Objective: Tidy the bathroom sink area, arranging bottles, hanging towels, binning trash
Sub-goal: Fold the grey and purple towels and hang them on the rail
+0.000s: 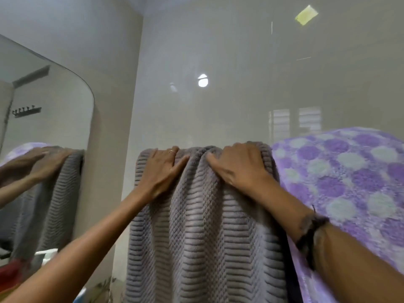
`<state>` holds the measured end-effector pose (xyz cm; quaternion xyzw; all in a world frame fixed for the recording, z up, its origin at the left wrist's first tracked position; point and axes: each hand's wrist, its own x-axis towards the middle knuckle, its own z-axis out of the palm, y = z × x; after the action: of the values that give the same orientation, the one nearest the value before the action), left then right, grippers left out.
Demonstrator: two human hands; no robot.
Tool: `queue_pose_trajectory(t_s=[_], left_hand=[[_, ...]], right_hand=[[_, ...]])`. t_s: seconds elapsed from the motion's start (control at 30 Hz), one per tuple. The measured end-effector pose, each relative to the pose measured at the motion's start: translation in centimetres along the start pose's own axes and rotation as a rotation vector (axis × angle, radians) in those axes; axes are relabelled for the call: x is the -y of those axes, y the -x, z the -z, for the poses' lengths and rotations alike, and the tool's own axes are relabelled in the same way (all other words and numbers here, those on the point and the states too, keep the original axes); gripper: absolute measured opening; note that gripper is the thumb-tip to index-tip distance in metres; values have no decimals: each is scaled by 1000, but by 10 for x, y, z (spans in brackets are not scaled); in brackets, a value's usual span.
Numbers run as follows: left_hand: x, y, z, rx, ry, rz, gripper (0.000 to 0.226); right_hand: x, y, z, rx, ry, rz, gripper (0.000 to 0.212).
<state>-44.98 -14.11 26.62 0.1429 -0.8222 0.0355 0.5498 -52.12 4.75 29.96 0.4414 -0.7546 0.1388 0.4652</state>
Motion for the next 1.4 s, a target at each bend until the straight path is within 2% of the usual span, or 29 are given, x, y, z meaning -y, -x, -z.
queue_pose_trajectory(t_s=[0.07,0.17,0.2,0.27,0.33,0.4,0.47,0.5,0.57,0.67,0.73,0.77,0.83,0.87,0.9,0.97,1.07,1.17,1.3,1.37,1.4], left_hand=[[-5,-26,6,121,-1,115,75],[-4,-67,15,550,-69,355,65],[-4,-77,18,668,-39,475,64],[0,-90,19,750,-41,636,62],[6,-96,12,801,-65,599,59],[7,-97,5,874,-26,462,47],[7,-96,3,802,41,336,31],[6,-94,3,705,66,275,30],[3,-80,3,443,97,208,33],[-1,-41,4,-99,129,284,33],[-1,-9,-3,-281,127,350,29],[0,6,-7,-321,181,452,34],[6,31,-13,-334,371,758,50],[10,40,-17,-310,467,863,54],[14,48,-21,-289,531,894,53],[17,52,-23,-313,534,827,47],[23,34,-11,-387,372,738,39],[42,2,7,-331,235,700,34],[56,-32,22,-159,120,765,35],[49,-34,22,-195,-17,702,26],[45,-32,20,-251,-79,606,22]], right_hand=[[-7,-22,3,180,-6,-28,66],[-21,-45,9,551,-209,-195,72],[-25,-49,11,601,-275,-247,73],[-33,-54,12,617,-288,-267,73],[-35,-57,8,607,-239,-267,69],[-28,-56,6,663,-244,-206,55],[-23,-55,-1,675,-299,-161,46],[-21,-52,-4,601,-285,-175,47],[-18,-41,-6,342,-173,-191,47],[-9,-20,-9,77,-43,-118,46],[-4,-6,-11,-7,-5,-84,46],[-3,0,-12,-26,11,-78,45],[-1,12,-13,-43,41,-69,44],[-1,17,-14,-50,45,-64,44],[0,23,-15,-59,48,-53,43],[-1,32,-18,-55,68,-30,46],[-4,42,-20,-4,125,-4,56],[-5,47,-20,40,139,11,62],[-1,45,-17,109,140,-14,66],[4,38,-12,145,109,-57,67],[7,34,-10,167,91,-80,68]])
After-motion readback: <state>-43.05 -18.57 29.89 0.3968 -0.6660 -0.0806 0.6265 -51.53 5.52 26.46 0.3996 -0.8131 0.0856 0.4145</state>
